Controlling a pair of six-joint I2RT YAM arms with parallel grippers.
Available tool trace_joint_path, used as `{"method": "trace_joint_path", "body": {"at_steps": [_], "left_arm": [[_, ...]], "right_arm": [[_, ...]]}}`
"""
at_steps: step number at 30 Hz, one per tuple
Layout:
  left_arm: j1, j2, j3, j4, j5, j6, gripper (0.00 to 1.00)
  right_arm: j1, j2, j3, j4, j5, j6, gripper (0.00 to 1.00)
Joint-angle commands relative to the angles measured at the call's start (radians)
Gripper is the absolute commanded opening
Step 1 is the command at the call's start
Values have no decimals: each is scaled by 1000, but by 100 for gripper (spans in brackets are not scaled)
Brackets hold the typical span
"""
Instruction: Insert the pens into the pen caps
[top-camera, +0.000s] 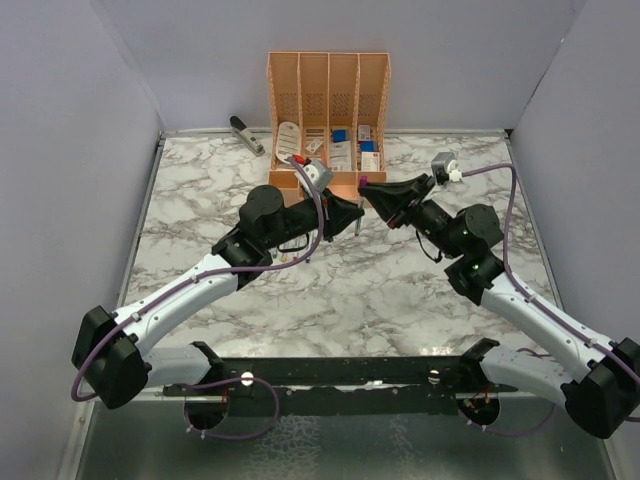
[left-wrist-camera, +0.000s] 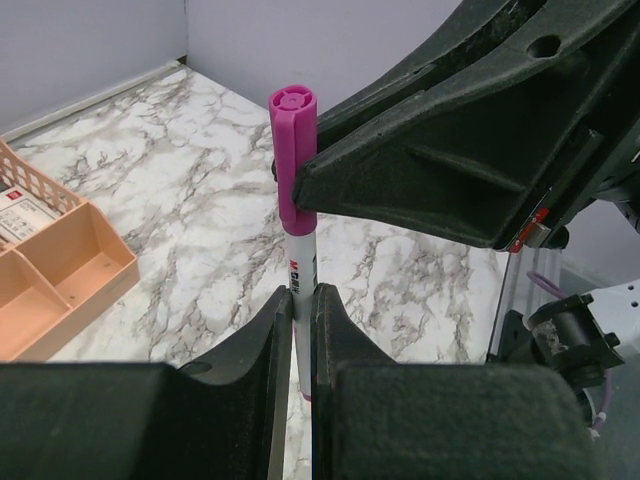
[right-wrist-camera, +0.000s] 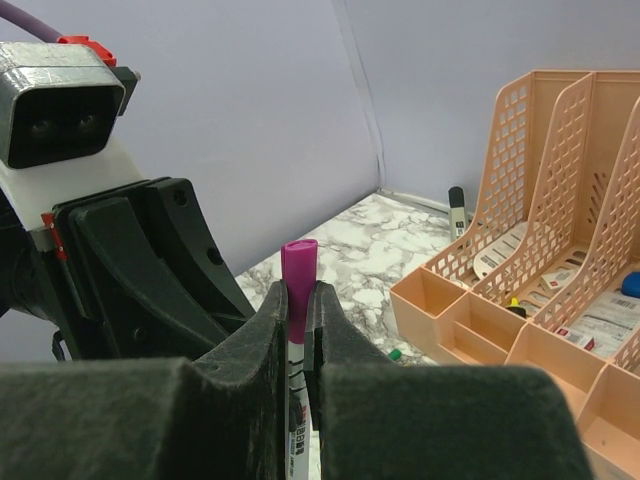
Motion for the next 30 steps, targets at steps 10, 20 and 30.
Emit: {"method": "trace_joint_path", "body": {"at_steps": [10, 20, 30], "left_arm": [[18, -43, 134, 335, -88, 50, 0], [20, -59, 30, 141, -23, 2, 0], [20, -11, -57, -120, -102, -8, 0]], "right_arm": [[24, 74, -75, -295, -21, -25, 1], [24, 70, 19, -242, 126, -4, 36], [24, 8, 128, -165, 200, -44, 55]]}}
